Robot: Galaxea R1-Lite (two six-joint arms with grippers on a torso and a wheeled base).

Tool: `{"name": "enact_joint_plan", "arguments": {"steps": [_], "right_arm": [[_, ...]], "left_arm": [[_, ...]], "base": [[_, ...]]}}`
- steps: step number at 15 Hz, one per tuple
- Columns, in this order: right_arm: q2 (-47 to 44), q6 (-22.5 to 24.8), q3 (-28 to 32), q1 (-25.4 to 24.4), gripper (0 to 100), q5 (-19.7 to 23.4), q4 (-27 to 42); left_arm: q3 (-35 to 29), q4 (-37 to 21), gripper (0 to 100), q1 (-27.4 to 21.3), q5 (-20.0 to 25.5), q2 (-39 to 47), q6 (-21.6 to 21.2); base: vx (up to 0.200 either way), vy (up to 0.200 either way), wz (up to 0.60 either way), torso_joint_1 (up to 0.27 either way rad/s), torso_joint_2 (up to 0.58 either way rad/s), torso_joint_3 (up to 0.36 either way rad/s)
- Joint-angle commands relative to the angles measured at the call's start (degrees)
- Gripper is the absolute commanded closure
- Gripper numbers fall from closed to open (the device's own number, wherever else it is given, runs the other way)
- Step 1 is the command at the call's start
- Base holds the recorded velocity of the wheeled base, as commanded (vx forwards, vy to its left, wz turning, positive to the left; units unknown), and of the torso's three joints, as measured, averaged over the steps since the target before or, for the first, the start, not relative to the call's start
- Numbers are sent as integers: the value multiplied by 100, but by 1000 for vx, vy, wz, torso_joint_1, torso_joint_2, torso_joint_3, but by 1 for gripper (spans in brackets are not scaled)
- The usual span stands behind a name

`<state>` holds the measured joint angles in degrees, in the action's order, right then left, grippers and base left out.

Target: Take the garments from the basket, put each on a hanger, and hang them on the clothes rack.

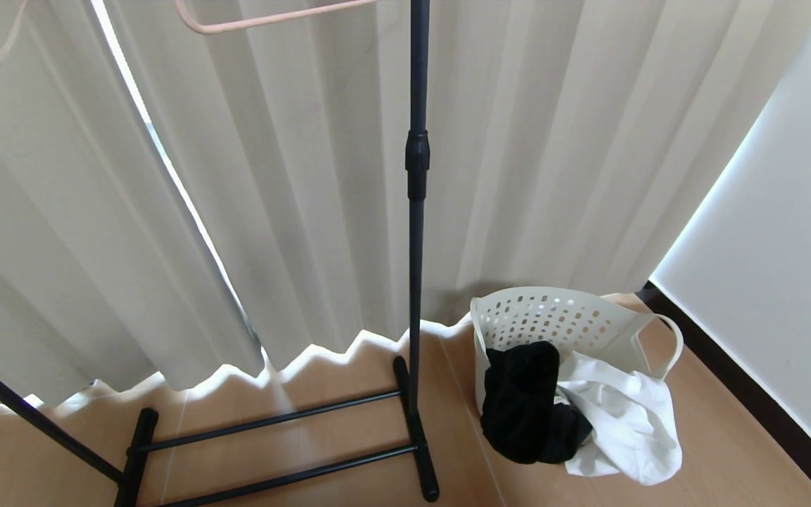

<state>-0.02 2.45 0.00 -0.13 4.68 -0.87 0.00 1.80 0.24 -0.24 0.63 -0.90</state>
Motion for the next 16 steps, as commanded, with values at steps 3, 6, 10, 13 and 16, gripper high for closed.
{"name": "enact_joint_plan", "arguments": {"steps": [3, 6, 10, 13, 16], "right_arm": [[2, -25, 0, -4, 0, -2, -1], [2, -17, 0, -4, 0, -2, -1], [2, -25, 0, -4, 0, -2, -1], [2, -25, 0, -4, 0, -2, -1], [2, 1, 0, -4, 0, -11, 25]], "left_arm": [[0, 4, 0, 2, -2, -2, 2], [0, 4, 0, 2, -2, -2, 2], [0, 4, 0, 2, -2, -2, 11], [0, 4, 0, 2, -2, -2, 11], [0, 13, 0, 2, -2, -2, 11]], "base": [[0, 0, 0, 2, 2, -199], [0, 0, 0, 2, 4, -199], [0, 0, 0, 6, 2, -201], [0, 0, 0, 6, 2, -203], [0, 0, 0, 2, 2, -201]]}}
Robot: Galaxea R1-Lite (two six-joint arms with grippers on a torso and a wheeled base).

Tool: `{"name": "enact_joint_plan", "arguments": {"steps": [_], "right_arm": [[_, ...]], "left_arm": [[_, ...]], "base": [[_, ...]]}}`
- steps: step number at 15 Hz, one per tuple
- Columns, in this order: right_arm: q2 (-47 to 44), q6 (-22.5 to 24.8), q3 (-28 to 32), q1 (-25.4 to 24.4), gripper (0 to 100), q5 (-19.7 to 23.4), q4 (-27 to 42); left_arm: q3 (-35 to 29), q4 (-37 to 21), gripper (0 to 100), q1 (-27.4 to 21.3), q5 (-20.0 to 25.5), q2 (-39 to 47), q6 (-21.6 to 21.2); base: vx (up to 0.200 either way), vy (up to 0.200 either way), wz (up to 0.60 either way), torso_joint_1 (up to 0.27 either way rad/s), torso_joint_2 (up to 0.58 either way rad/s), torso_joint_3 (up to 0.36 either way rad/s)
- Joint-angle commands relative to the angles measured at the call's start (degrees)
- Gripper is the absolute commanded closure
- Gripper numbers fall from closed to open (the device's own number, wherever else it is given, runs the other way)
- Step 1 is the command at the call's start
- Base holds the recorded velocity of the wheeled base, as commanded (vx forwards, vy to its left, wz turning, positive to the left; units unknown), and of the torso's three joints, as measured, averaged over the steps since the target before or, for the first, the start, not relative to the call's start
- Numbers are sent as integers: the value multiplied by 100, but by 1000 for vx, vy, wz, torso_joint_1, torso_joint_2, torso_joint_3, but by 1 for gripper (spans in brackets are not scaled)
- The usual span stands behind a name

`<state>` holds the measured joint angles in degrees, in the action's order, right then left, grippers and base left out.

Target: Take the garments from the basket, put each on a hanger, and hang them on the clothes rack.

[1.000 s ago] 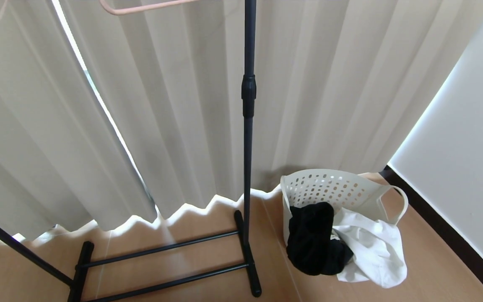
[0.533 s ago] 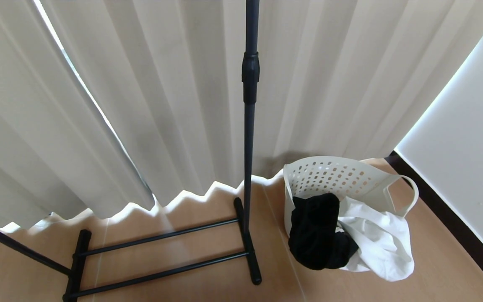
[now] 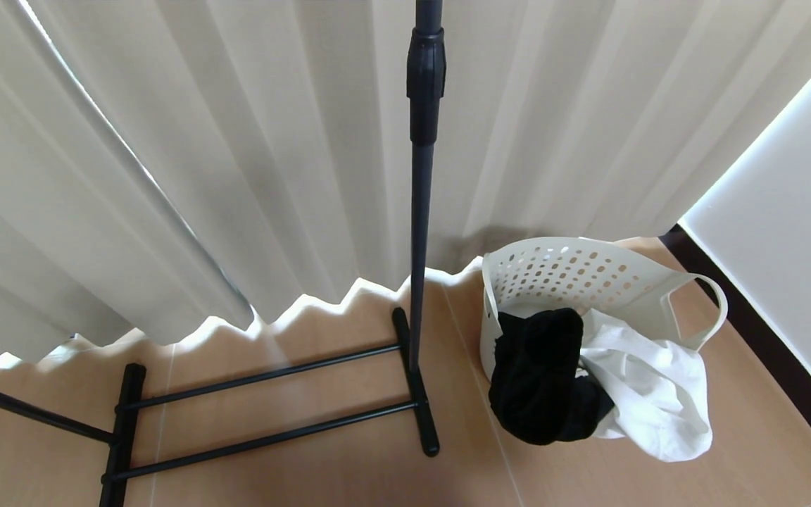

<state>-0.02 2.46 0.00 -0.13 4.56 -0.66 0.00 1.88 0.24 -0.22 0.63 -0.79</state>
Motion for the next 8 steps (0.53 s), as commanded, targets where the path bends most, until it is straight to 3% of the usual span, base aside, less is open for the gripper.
{"name": "enact_joint_plan", "arguments": {"steps": [1, 8], "right_arm": [[2, 0, 0, -4, 0, -8, 13], [2, 0, 0, 5, 0, -8, 22]], "left_arm": [[0, -3, 0, 2, -4, -2, 0], [0, 6, 0, 2, -13, -2, 18]], "base": [[0, 0, 0, -2, 2, -198], [0, 0, 0, 0, 4, -196]]}}
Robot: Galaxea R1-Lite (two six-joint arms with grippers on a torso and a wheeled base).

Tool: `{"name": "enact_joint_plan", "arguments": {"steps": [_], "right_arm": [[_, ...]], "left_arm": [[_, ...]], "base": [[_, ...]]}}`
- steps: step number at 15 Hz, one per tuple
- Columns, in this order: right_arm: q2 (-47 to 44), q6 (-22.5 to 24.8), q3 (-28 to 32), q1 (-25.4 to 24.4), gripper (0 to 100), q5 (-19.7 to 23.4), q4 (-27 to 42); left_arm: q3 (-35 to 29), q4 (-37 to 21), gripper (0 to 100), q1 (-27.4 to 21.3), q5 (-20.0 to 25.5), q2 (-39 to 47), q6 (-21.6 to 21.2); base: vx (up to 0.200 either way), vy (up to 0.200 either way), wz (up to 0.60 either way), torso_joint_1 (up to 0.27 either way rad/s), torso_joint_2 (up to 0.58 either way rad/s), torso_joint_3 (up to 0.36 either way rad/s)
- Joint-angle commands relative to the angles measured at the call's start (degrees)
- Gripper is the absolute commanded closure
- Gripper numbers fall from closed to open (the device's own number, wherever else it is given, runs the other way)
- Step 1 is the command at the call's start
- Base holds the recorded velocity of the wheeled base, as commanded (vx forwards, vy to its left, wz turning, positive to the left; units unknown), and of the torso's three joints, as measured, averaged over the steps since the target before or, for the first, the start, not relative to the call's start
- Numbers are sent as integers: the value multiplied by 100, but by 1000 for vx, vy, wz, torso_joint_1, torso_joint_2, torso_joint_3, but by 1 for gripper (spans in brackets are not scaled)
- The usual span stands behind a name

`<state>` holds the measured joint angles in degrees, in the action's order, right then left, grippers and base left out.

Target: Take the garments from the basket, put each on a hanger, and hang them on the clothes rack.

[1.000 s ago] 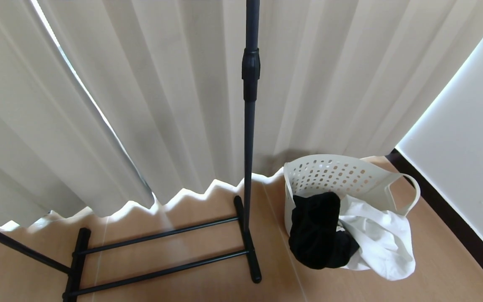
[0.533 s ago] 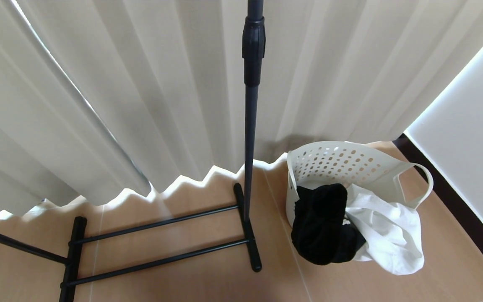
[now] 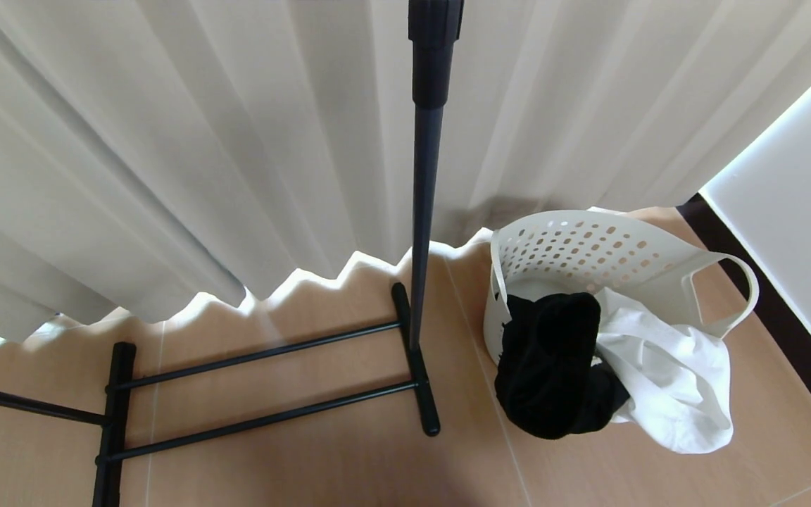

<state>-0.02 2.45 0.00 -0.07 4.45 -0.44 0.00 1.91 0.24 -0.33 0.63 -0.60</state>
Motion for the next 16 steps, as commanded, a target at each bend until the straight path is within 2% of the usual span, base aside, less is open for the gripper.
{"name": "enact_joint_plan", "arguments": {"steps": [1, 4, 8, 10, 13, 16], "right_arm": [[2, 1, 0, -1, 0, 3, 0], [-138, 1, 0, 16, 0, 3, 9], [-1834, -78, 0, -81, 0, -85, 0], [-2713, -34, 88, -529, 0, 12, -79], [-3882, 71, 694, -1223, 0, 3, -70], [-4708, 643, 1230, -1663, 0, -6, -70]], "left_arm": [[0, 2, 0, 2, -11, -11, -2], [0, 2, 0, 2, -20, -11, -2], [0, 2, 0, 2, -20, -11, -2], [0, 2, 0, 2, -20, -11, -2], [0, 2, 0, 2, -20, -11, -2], [0, 2, 0, 2, -20, -11, -2]], "base": [[0, 0, 0, 2, 2, -198], [0, 0, 0, 1, 2, -134], [0, 0, 0, 0, 0, 0], [0, 0, 0, 0, 0, 0], [0, 0, 0, 0, 0, 0], [0, 0, 0, 0, 0, 0]]}}
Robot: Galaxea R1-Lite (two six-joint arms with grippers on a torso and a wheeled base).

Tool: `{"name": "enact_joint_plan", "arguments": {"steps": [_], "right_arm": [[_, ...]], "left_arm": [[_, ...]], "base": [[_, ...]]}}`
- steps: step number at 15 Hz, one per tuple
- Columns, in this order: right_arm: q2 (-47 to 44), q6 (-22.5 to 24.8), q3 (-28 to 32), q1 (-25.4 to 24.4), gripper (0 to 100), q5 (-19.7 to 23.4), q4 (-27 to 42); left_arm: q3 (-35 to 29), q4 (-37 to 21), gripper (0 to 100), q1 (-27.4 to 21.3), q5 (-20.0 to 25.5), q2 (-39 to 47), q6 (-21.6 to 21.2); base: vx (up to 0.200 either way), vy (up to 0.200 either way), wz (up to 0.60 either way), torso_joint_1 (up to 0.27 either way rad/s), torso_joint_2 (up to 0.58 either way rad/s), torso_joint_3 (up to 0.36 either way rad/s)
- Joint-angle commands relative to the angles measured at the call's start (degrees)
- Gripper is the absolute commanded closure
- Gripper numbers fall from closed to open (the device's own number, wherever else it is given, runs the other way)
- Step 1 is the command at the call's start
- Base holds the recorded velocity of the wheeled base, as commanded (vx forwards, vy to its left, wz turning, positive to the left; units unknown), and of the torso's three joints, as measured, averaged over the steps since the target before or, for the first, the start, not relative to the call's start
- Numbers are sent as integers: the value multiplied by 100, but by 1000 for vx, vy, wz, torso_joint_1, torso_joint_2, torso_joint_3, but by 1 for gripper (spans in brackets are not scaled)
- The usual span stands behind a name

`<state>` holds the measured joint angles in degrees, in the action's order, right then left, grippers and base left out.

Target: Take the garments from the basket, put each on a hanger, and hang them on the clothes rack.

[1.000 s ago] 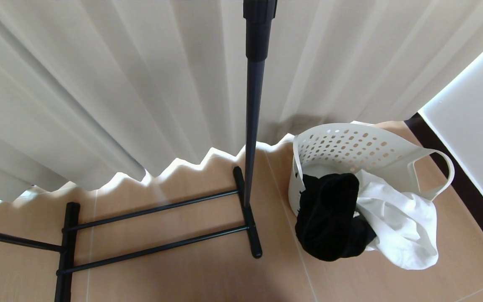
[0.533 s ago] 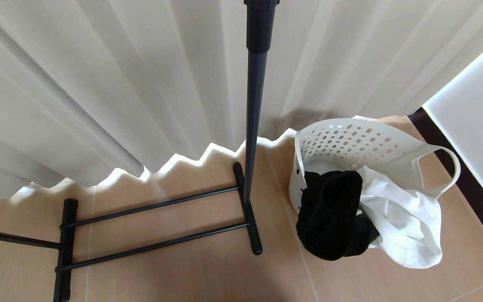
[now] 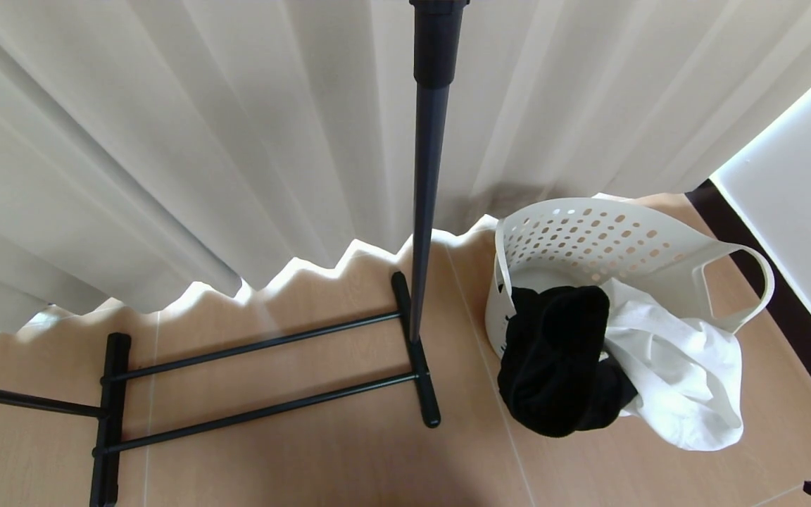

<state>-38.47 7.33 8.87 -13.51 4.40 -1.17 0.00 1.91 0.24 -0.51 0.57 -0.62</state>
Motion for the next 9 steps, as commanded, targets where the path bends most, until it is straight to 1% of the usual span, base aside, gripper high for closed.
{"name": "enact_joint_plan", "arguments": {"steps": [1, 4, 5, 6, 7, 8, 9], "right_arm": [[-1479, 735, 721, -425, 0, -18, 3], [-2780, 1649, 1661, -433, 0, -80, 3], [-2780, 1649, 1661, -433, 0, -80, 3], [-3500, 2247, 2215, -433, 0, -256, -6], [-3852, 2678, 2523, -433, 0, -405, -6], [-4230, 3073, 2839, -442, 0, -563, -6], [-4414, 3258, 2989, -460, 0, -669, -6]], "left_arm": [[0, 2, 0, 2, -2, -5, 1], [0, 2, 0, 2, -2, -5, 1], [0, 2, 0, 2, -2, -5, 1], [0, 2, 0, 2, -2, -5, 1], [0, 2, 0, 2, -2, -5, 1], [0, 2, 0, 2, -2, -5, 1], [0, 2, 0, 2, -2, -5, 1]], "base": [[0, 0, 0, 0, 0, 0], [0, 0, 0, 0, 0, 0], [0, 0, 0, 0, 0, 0], [0, 0, 0, 0, 0, 0], [0, 0, 0, 0, 0, 0], [0, 0, 0, 0, 0, 0], [0, 0, 0, 0, 0, 0]]}}
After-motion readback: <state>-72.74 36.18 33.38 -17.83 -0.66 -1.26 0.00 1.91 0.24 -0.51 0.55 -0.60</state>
